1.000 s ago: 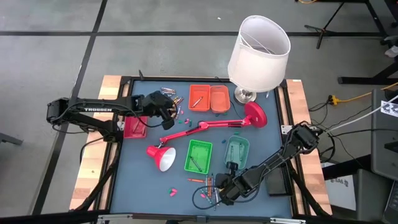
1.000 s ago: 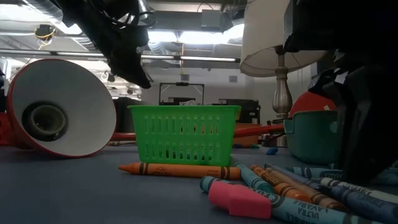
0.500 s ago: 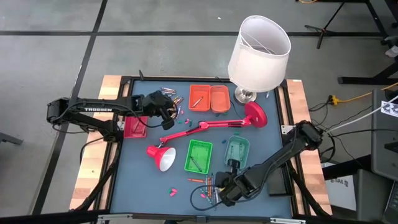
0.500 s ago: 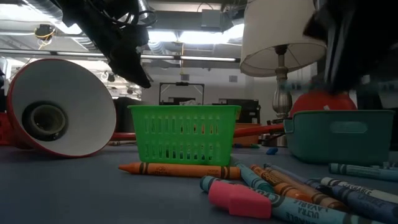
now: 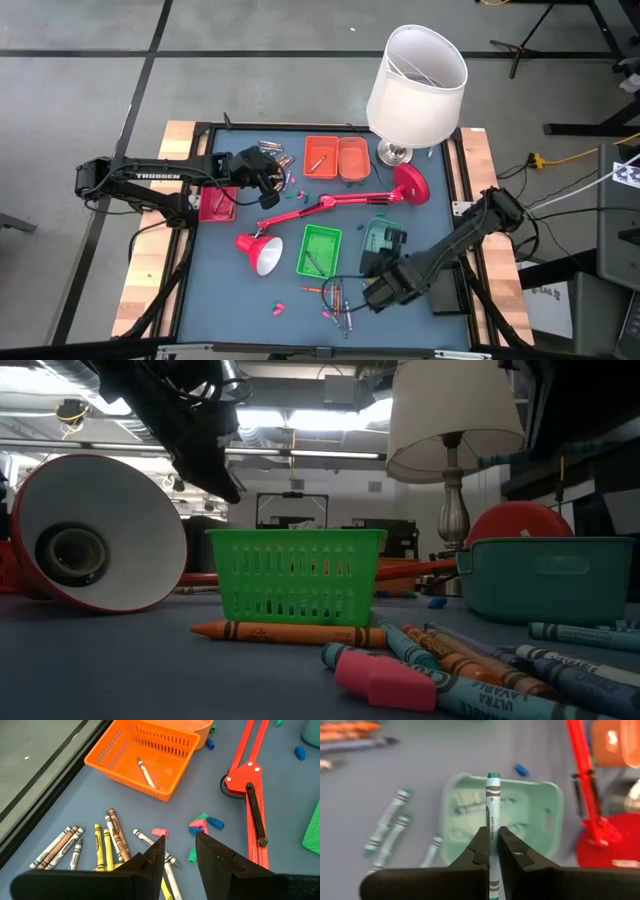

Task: Sort crayons
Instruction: Put the green crayon into the light green bin

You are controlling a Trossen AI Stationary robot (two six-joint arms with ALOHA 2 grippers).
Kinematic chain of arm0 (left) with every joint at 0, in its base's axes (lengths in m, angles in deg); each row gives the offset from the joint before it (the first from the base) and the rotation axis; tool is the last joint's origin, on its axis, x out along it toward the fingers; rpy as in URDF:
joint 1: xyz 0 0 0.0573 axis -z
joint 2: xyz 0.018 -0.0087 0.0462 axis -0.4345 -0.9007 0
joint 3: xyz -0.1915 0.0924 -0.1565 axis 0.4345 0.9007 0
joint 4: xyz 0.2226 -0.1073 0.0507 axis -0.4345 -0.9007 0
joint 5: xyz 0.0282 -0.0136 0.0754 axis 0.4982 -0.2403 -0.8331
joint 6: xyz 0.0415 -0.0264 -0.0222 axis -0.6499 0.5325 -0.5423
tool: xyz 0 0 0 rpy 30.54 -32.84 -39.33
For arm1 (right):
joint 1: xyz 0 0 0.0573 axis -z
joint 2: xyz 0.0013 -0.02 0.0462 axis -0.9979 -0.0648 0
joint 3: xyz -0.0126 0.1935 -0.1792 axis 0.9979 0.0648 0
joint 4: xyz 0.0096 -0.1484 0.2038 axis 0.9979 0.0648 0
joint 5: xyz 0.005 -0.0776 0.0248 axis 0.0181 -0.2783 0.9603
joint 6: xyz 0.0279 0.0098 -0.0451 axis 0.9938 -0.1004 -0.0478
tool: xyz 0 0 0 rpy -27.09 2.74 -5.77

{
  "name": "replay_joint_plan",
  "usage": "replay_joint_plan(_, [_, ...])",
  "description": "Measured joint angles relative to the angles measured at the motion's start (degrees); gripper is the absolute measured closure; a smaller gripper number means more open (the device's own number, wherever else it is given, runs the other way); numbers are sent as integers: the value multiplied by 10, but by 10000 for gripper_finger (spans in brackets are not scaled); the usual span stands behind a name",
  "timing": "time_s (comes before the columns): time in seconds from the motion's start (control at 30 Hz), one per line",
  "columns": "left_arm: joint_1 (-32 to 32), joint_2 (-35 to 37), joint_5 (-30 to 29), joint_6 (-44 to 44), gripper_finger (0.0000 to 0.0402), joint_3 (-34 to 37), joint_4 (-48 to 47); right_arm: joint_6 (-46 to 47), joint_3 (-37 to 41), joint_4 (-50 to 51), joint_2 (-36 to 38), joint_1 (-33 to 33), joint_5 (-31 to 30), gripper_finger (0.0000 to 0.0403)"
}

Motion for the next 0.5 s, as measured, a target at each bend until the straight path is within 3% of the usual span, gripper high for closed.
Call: replay_joint_plan(0.5, [0,0,0,1,308,0,-9,-71,67,52,0,80,37,391])
